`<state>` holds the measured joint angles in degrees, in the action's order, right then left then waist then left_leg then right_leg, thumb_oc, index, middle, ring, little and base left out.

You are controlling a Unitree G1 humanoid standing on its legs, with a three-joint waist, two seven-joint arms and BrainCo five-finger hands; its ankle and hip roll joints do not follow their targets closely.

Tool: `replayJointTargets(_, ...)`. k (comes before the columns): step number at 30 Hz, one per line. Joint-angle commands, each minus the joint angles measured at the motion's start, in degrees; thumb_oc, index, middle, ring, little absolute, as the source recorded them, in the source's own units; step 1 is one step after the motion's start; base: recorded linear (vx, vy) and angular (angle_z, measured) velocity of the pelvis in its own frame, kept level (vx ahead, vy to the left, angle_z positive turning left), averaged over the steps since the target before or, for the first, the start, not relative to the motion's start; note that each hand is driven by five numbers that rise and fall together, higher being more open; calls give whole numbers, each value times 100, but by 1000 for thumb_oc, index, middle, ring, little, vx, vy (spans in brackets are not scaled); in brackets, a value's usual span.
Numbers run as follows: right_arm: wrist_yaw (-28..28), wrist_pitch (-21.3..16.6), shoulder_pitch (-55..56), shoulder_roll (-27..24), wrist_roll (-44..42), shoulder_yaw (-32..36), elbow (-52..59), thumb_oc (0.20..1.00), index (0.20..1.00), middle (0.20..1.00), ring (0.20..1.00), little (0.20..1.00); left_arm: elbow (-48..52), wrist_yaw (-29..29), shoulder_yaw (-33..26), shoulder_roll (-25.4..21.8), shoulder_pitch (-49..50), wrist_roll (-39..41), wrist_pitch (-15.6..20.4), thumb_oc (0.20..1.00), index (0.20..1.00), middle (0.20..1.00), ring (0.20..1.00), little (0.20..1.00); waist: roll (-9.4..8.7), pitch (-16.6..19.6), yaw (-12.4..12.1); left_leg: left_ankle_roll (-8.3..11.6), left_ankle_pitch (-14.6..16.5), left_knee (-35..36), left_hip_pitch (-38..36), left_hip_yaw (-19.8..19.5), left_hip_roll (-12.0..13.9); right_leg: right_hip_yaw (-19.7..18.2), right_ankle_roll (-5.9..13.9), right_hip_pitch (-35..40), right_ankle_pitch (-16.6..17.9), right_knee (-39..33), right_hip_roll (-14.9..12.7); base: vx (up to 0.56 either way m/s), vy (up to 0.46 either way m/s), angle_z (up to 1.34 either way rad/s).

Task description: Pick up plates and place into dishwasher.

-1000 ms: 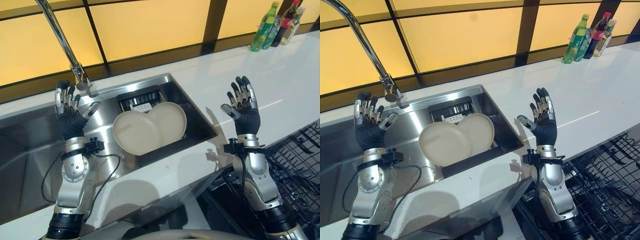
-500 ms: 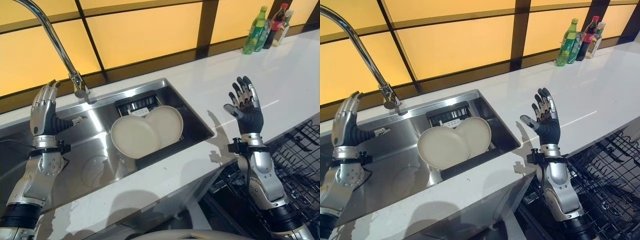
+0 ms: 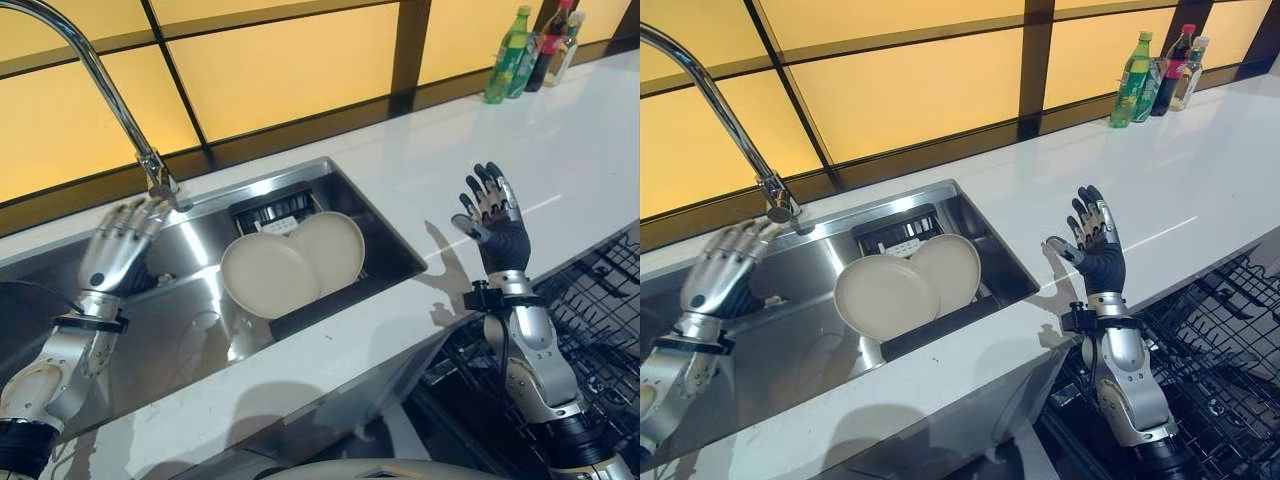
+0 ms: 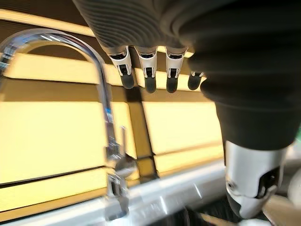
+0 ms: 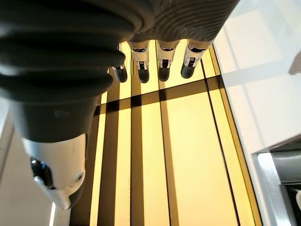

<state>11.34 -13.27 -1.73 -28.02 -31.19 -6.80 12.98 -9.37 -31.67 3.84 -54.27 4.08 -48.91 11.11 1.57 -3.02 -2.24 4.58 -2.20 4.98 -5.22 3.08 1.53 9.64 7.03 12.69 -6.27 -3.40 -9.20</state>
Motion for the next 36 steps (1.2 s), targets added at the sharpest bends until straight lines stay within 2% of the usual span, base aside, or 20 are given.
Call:
replayJointTargets(1,-77,-203,-7,-428,-118,28,181,1000,1000,1000,1000,1000,-272,-347,89,-385,-212,-197,183,1000,1000,1000,1000,1000,160,185,98,2,196,-13,202,175,145,-33,5,-848,323,345,80,71,65,0)
replayJointTargets(8,-27,-271,39,-594,-151,-45,62,1000,1000,1000,1000,1000,-422,-493,845,-427,-441,-350,468,1000,1000,1000,1000,1000,167,78,197,-43,207,-12,200,200,94,-109,74,-938,348,426,33,80,72,0)
replayJointTargets(11,-44,-301,81,-634,-170,-44,33,1000,1000,1000,1000,1000,-418,-546,967,-443,-494,-333,492,1000,1000,1000,1000,1000,166,36,234,-66,215,-10,196,226,80,-149,99,-967,362,441,15,67,63,-5)
replayJointTargets(18,-83,-384,213,-714,-196,-19,2,1000,1000,1000,1000,1000,-365,-1342,1099,-357,-617,-592,525,1000,1000,1000,1000,1000,141,-131,337,-126,231,-15,206,291,41,-268,176,-1075,423,486,-36,49,47,-8)
replayJointTargets(24,-75,-467,298,-686,-166,-65,-39,1000,1000,1000,1000,1000,-505,-2103,1213,-103,-800,-852,340,1000,1000,1000,1000,1000,89,-239,404,-158,231,-32,230,329,29,-361,216,-1148,457,534,-47,47,16,-4)
replayJointTargets(29,84,-551,202,-711,-106,-168,-73,1000,1000,1000,1000,1000,-660,-1914,1657,53,-1191,-1060,359,1000,1000,1000,1000,1000,53,-394,460,-191,223,-76,311,353,10,-461,262,-1289,503,605,-58,-3,6,-9)
replayJointTargets(32,125,-586,108,-758,-90,-201,-112,1000,1000,1000,1000,1000,-749,-1512,1977,-22,-1363,-1015,390,1000,1000,1000,1000,1000,65,-512,503,-211,211,-91,344,352,4,-531,294,-1366,535,636,-61,-13,17,-9)
replayJointTargets(36,123,-591,102,-838,-134,-204,-95,1000,1000,1000,1000,1000,-870,-1301,2188,-162,-1425,-737,411,1000,1000,1000,1000,1000,69,-600,563,-242,213,-112,356,383,-4,-611,315,-1391,557,615,-63,8,17,-11)
